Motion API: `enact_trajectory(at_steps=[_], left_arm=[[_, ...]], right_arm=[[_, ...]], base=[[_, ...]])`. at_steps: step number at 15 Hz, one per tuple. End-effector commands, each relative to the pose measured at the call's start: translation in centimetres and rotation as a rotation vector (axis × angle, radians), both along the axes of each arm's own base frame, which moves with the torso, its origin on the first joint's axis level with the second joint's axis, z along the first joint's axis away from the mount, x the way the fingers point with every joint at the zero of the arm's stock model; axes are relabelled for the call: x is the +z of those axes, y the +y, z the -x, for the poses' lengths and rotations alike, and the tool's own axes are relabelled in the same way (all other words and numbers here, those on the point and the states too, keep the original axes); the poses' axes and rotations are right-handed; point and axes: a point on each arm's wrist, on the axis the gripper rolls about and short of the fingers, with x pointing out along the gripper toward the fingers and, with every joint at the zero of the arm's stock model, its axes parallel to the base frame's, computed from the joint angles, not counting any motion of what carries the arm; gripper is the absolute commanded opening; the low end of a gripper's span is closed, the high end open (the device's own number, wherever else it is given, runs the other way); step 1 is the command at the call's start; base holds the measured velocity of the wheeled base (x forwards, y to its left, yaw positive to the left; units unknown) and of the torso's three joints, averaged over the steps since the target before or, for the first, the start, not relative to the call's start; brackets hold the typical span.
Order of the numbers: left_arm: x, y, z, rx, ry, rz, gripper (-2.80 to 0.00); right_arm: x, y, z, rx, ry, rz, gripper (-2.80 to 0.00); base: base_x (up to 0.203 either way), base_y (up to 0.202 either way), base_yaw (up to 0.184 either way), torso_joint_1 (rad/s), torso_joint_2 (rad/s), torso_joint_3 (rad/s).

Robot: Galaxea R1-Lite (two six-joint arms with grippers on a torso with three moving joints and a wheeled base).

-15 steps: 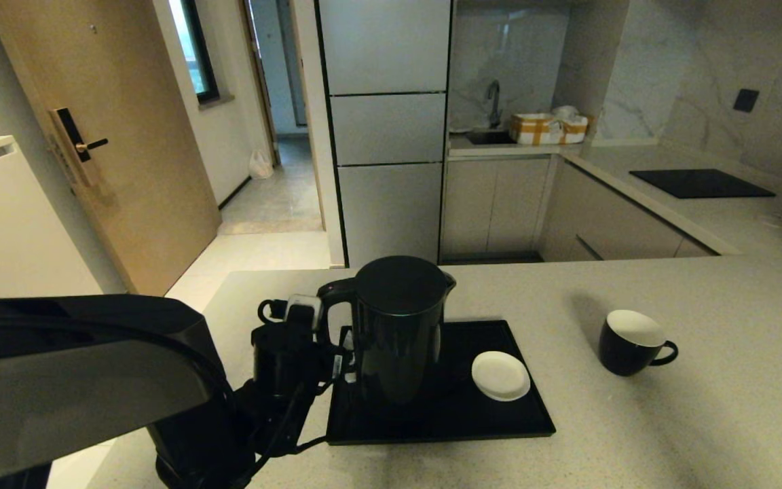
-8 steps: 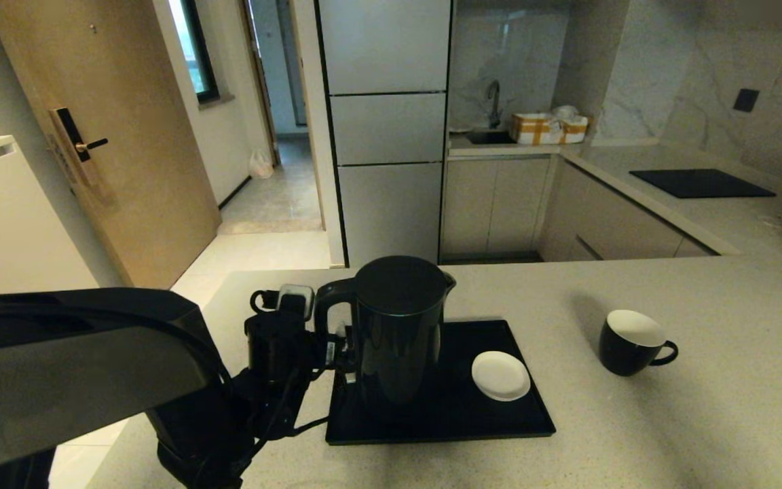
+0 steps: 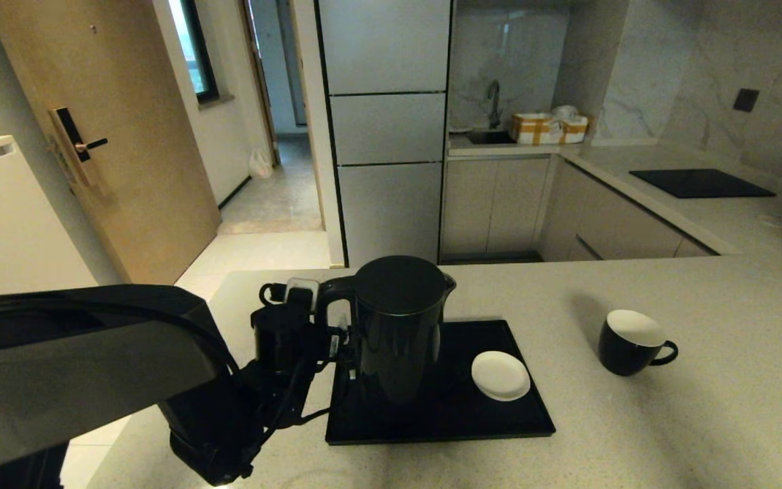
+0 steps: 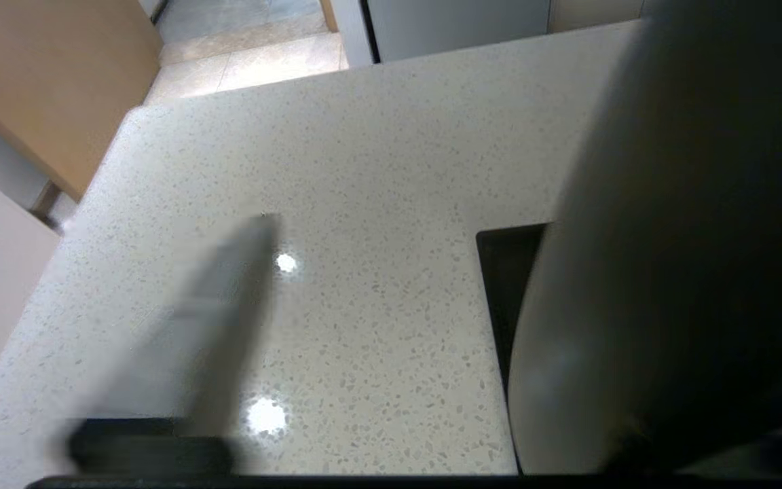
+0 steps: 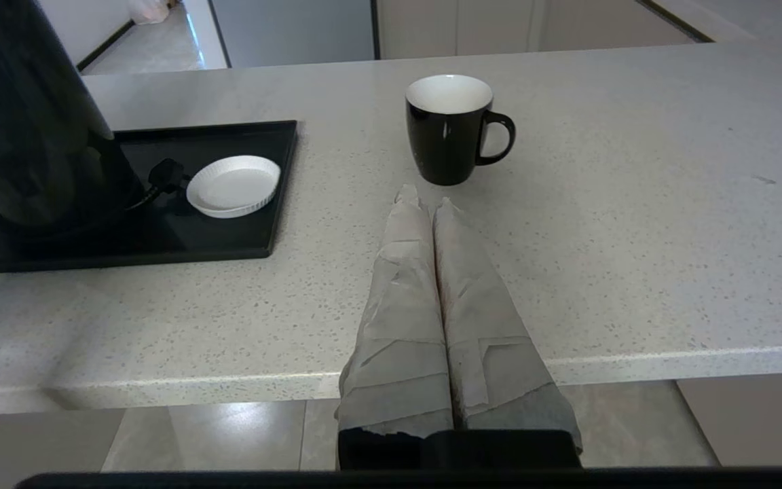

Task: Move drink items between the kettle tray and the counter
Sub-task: Pick up the kettle

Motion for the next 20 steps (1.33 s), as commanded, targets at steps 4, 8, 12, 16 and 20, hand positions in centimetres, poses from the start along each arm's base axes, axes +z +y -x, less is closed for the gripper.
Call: enact_trajectory(at_steps=[4,8,12,16,20], left_arm=[[0.0,-0.4,-0.3,0.018,-0.020,-0.015,-2.80],[0.4,-0.5,1.3,-0.005,-0.016,-0.010,-2.80],[2.2,-0.5,2.2,-0.007,-0.050,0.022,-2.80],[3.6,-0.4,2.5,-0.004,-0.076,0.037,-2.80],[4.8,-0.2,2.7,0.018,-0.093,0.059,-2.80]], right_arm=[[0.0,0.0,0.0,0.001,0.001,0.000,-2.80],[0.0,0.0,0.0,-0.001,0.001,0.000,-2.80],[0.0,0.0,0.0,-0.001,0.001,0.000,-2.80],[0.0,0.0,0.0,-0.001,0.001,0.000,-2.80],[0.0,0.0,0.0,0.001,0.001,0.000,-2.80]], base=[[0.000,0.000,0.000,0.000,0.00,0.000],[0.000,0.000,0.000,0.000,0.00,0.000],[0.000,0.000,0.000,0.000,0.00,0.000],[0.000,0.000,0.000,0.000,0.00,0.000],[0.000,0.000,0.000,0.000,0.00,0.000]])
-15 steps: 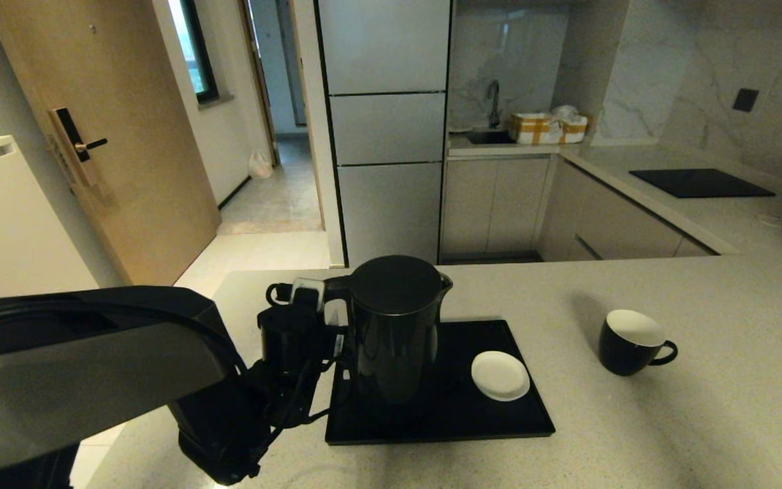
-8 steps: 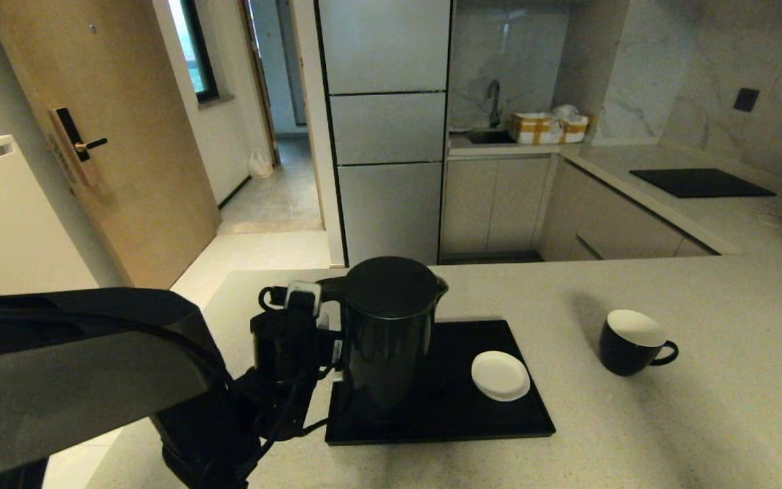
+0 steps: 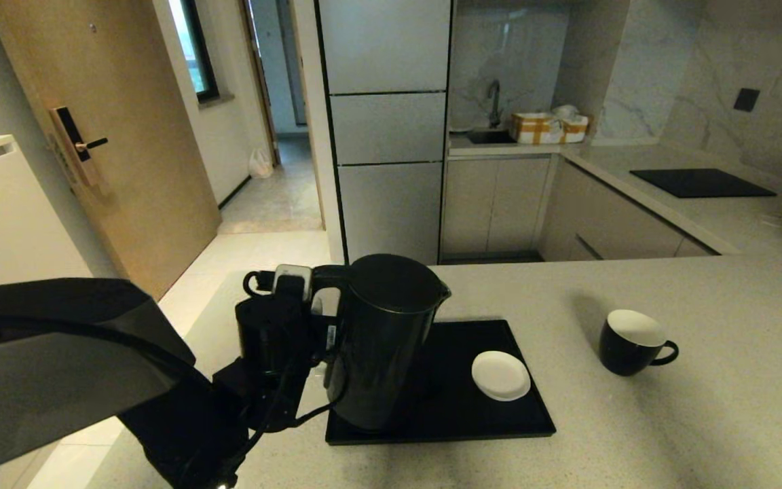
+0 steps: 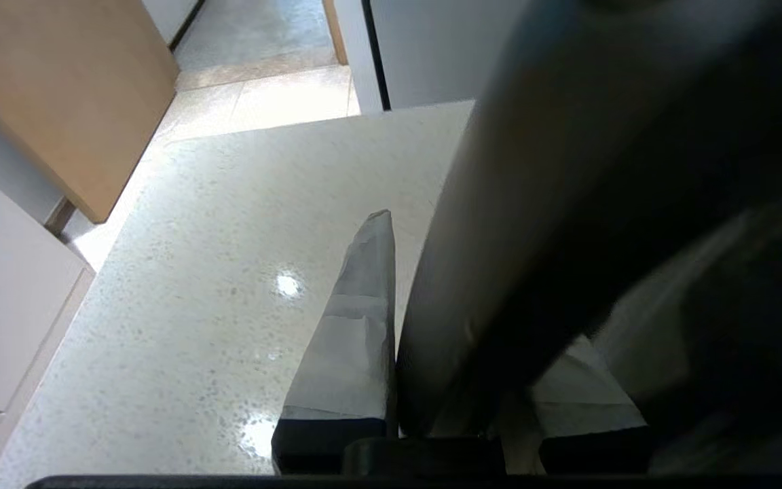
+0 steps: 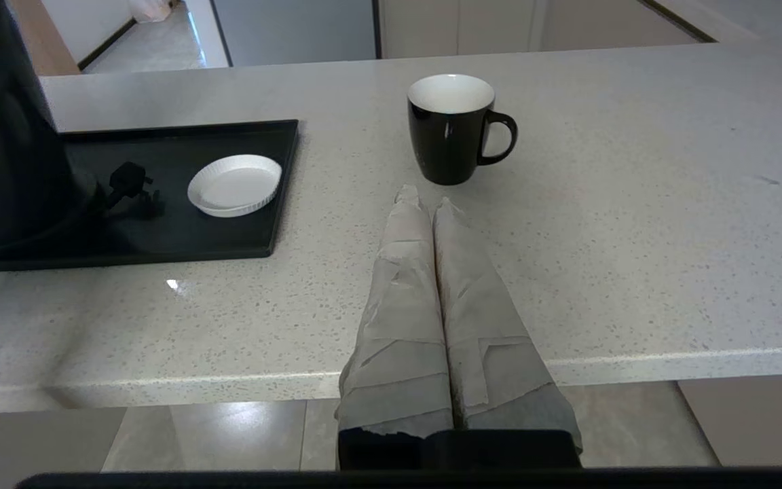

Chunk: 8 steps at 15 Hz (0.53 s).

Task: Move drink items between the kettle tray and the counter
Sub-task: Pick up the kettle, then place it on the left

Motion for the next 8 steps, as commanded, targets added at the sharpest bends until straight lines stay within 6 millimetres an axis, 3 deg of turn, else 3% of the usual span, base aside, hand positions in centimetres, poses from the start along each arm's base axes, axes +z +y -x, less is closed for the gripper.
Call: enact_trajectory(at_steps=[1,8], left_arm=[[1.3,0.4,0.1,0.018,-0.024,0.051,-2.80],[3.8,2.3,-0.5,0.086,0.025,0.150,-2.80]], right_arm=[[0.0,0.0,0.0,0.001,0.001,0.000,-2.80],[0.0,0.0,0.0,-0.001,0.001,0.000,-2.80]], base=[[0.000,0.000,0.000,0.000,0.00,0.000],[0.000,0.000,0.000,0.000,0.00,0.000]])
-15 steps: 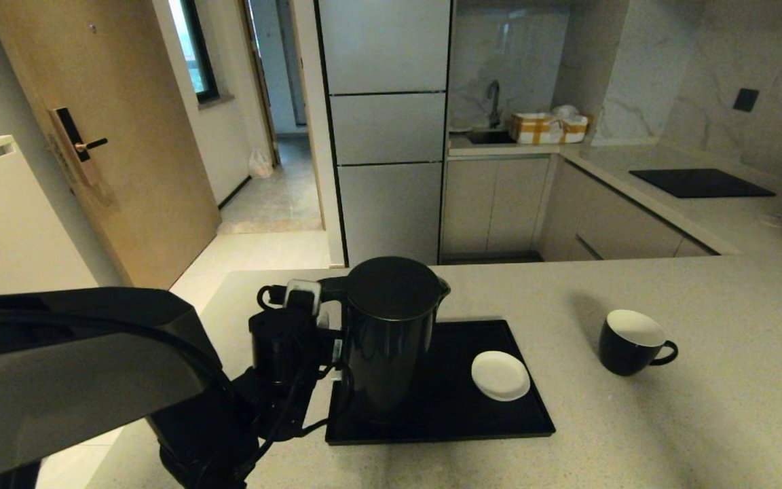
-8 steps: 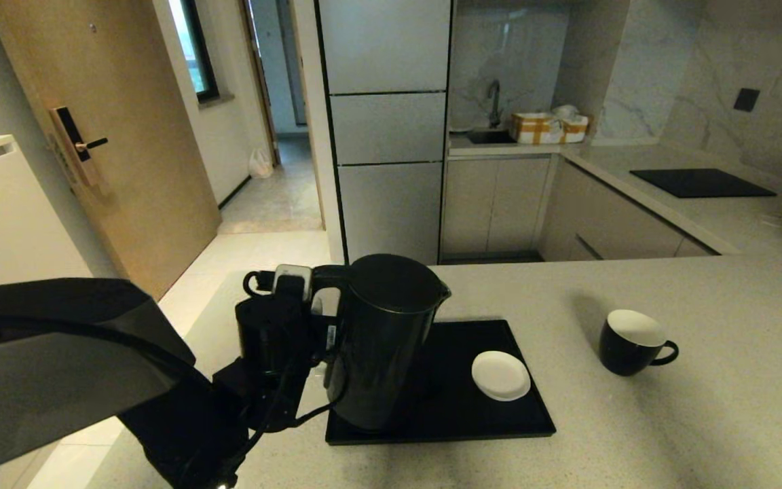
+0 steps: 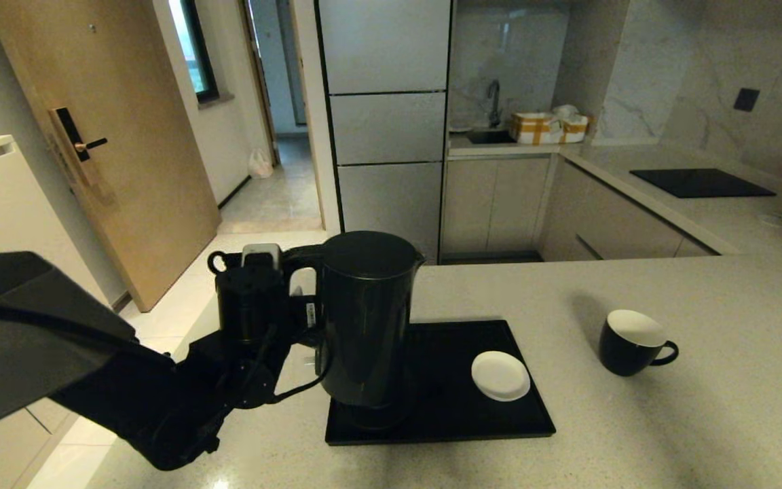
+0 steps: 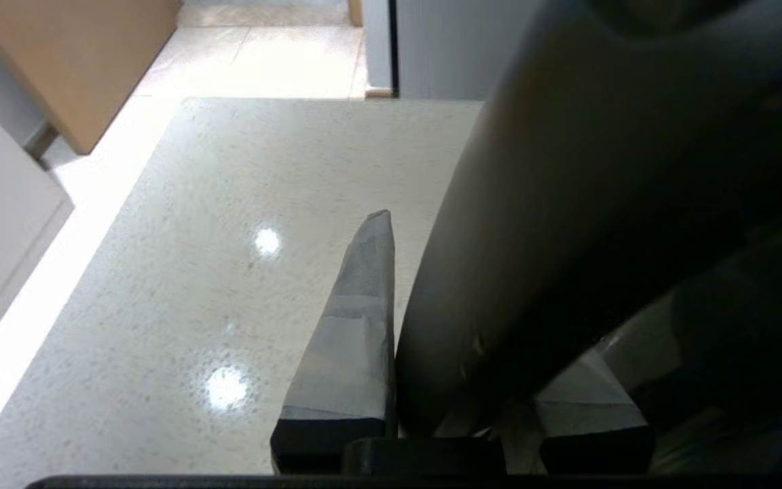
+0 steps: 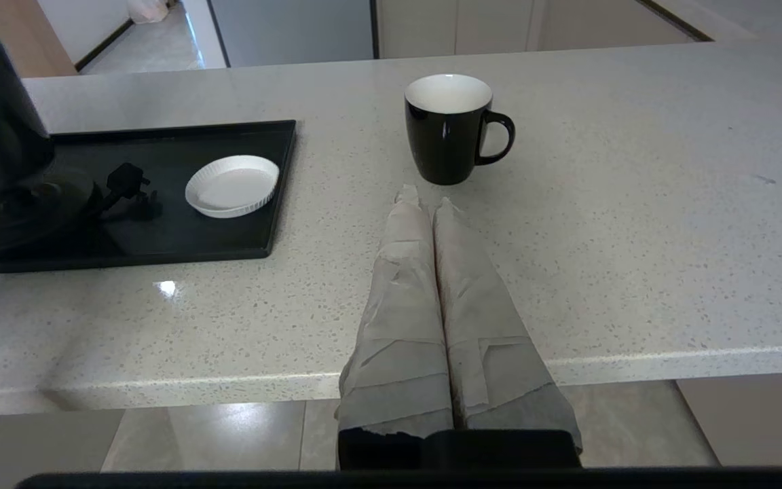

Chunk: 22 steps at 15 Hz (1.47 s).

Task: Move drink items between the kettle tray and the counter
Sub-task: Place it on the left

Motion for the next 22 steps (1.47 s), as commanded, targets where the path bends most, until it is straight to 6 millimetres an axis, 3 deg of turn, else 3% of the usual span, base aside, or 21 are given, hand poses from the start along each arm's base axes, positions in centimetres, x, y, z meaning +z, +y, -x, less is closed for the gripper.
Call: enact_trajectory(at_steps=[1,4,8,16,18,19,20,22], left_arm=[[1.0,1.0,-0.2,0.029,-0.027,0.017,-2.80],[0.3,6.6,-1.7,0.126,0.012,0.013,-2.80],[-1.1,11.3,-1.4,0.153,0.079,0.008,-2.80],[-4.4,12.5,-0.5,0.142,0.153,-0.059,-2.80],[-6.9,12.6,-0.2,0.134,0.169,-0.092,-2.80],[-7.4,12.6,0.0,0.130,0.164,-0.105,-2.28],[-7.8,12.6,0.3,0.129,0.163,-0.108,0.00],[-9.5,12.7,1.5,0.125,0.198,-0.117,0.00]], right_arm=[[0.0,0.0,0.0,0.001,0.001,0.000,-2.80],[0.0,0.0,0.0,-0.001,0.001,0.000,-2.80],[0.0,0.0,0.0,0.001,0.001,0.000,-2.80],[0.0,0.0,0.0,0.000,0.001,0.000,-2.80],[0.0,0.0,0.0,0.002,0.001,0.000,-2.80],[0.0,0.0,0.0,0.002,0.001,0.000,-2.80],[0.0,0.0,0.0,0.000,0.001,0.000,-2.80],[0.0,0.0,0.0,0.000,0.001,0.000,-2.80]], base=[[0.000,0.000,0.000,0.000,0.00,0.000],[0.000,0.000,0.000,0.000,0.00,0.000],[0.000,0.000,0.000,0.000,0.00,0.000],[0.000,0.000,0.000,0.000,0.00,0.000],[0.000,0.000,0.000,0.000,0.00,0.000],[0.000,0.000,0.000,0.000,0.00,0.000],[0.000,0.000,0.000,0.000,0.00,0.000],[0.000,0.000,0.000,0.000,0.00,0.000]])
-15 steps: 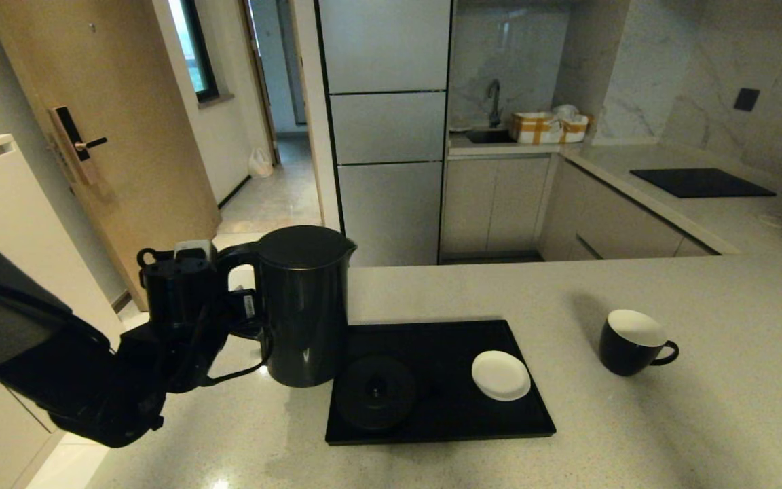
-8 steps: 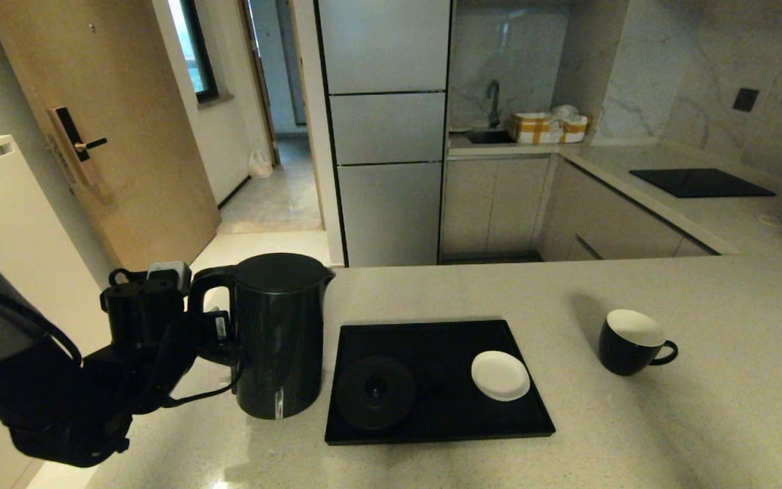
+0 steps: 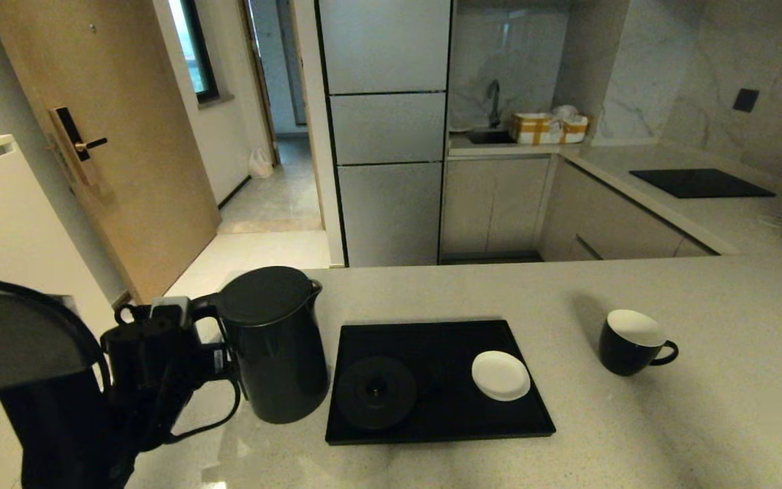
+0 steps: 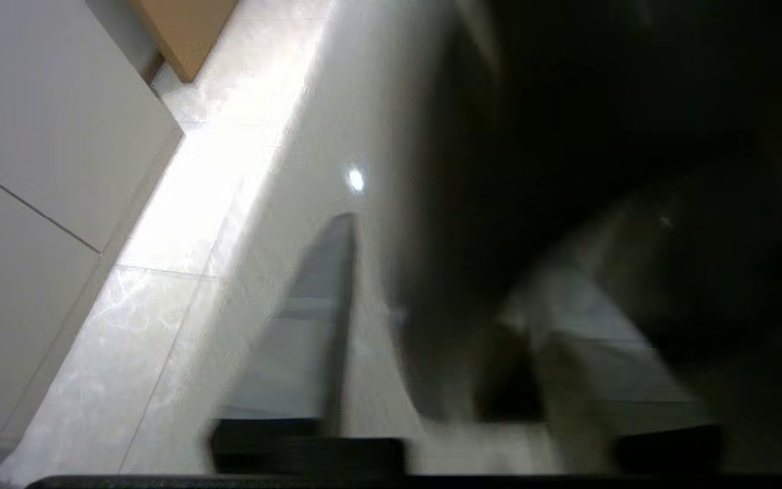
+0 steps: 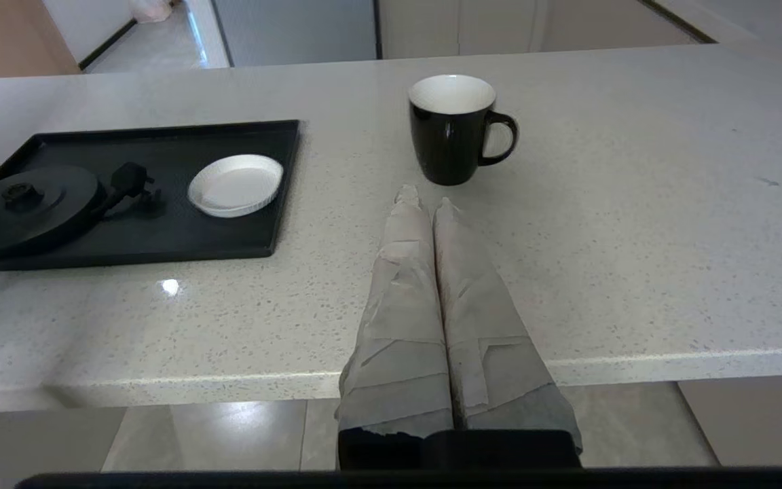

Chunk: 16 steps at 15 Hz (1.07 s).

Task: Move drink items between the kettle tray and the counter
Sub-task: Place it on the left, then return the kettle to its original position

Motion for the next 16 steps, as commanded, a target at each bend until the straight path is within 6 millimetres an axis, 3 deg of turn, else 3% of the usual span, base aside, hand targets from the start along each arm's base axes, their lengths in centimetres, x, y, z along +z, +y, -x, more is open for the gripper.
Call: enact_trajectory(at_steps=[1,7,11,14,15,16], left_arm=[[-2.1,0.1,1.3,0.001,0.075,-0.005,0.00],[-0.7,0.0,3.2,-0.013,0.068,0.003,0.00],[1.2,0.3,7.2,-0.036,0.073,0.011,0.00],[4.0,0.6,9.0,-0.032,-0.035,0.020,0.00],[5.1,0.7,9.7,-0.032,-0.076,0.018,-2.80],[6.2,0.8,10.6,-0.032,-0.113,0.014,-2.80]], right_arm=[[0.0,0.0,0.0,-0.003,0.002,0.001,-2.80],[0.0,0.0,0.0,-0.001,0.002,0.001,-2.80],[0.0,0.0,0.0,-0.001,0.002,0.001,-2.80],[0.0,0.0,0.0,0.000,0.002,0.000,-2.80],[0.0,0.0,0.0,0.000,0.002,0.000,-2.80],[0.0,0.0,0.0,-0.001,0.002,0.001,-2.80]], base=[[0.000,0.000,0.000,0.000,0.00,0.000],[0.000,0.000,0.000,0.000,0.00,0.000],[0.000,0.000,0.000,0.000,0.00,0.000],[0.000,0.000,0.000,0.000,0.00,0.000],[0.000,0.000,0.000,0.000,0.00,0.000],[0.000,0.000,0.000,0.000,0.00,0.000]])
